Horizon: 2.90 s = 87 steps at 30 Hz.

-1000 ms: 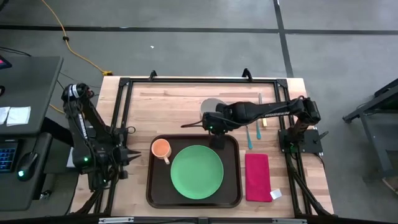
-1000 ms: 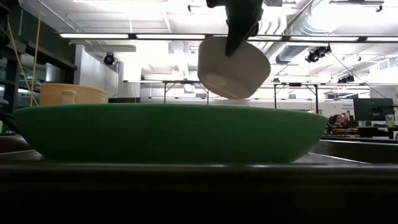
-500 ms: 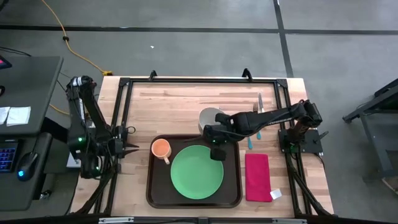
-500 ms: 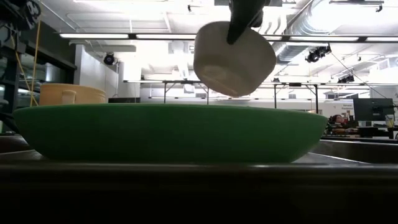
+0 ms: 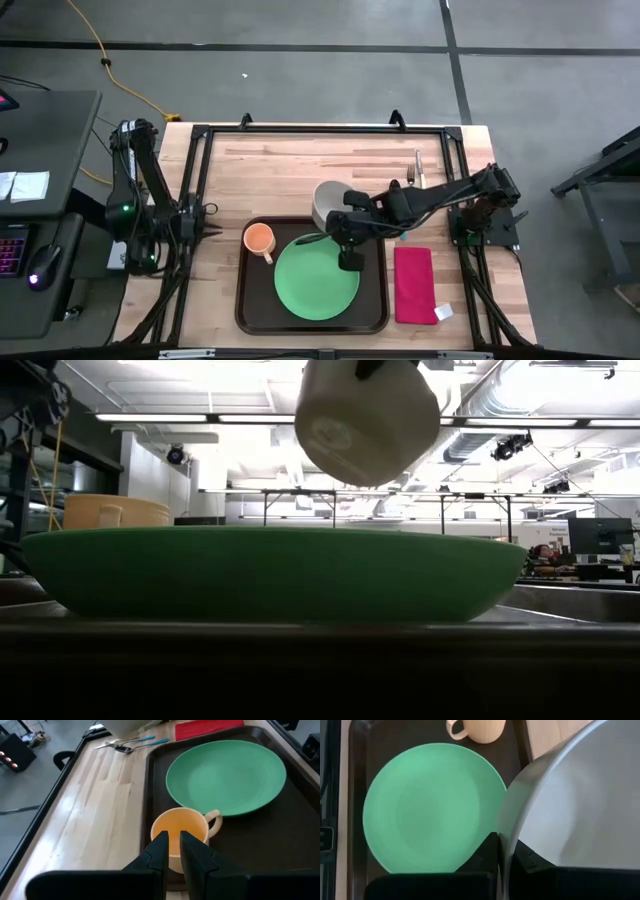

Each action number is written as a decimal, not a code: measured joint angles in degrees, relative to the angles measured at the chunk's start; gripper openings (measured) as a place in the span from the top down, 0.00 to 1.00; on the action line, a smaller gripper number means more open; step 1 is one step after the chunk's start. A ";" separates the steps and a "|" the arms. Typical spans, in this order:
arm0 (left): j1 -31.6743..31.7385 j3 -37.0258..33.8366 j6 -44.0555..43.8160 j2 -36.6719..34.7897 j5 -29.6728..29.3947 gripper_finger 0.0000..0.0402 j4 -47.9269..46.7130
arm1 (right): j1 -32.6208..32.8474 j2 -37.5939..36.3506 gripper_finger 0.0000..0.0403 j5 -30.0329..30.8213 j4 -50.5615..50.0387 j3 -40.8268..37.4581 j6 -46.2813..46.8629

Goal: Set up tray
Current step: Put the gray bowl on the green plate

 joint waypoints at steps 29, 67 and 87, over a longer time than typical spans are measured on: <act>0.00 0.00 4.04 -10.60 -3.04 0.80 -7.46 | 2.49 0.02 1.00 -0.72 -0.29 0.04 3.42; -0.02 -12.17 5.44 -18.37 -8.90 0.80 -2.34 | 5.09 8.53 1.00 -10.74 12.36 -0.11 7.26; -0.02 -12.66 5.05 -19.14 -9.46 0.80 -3.39 | 8.35 11.65 1.00 -11.24 16.95 0.35 8.87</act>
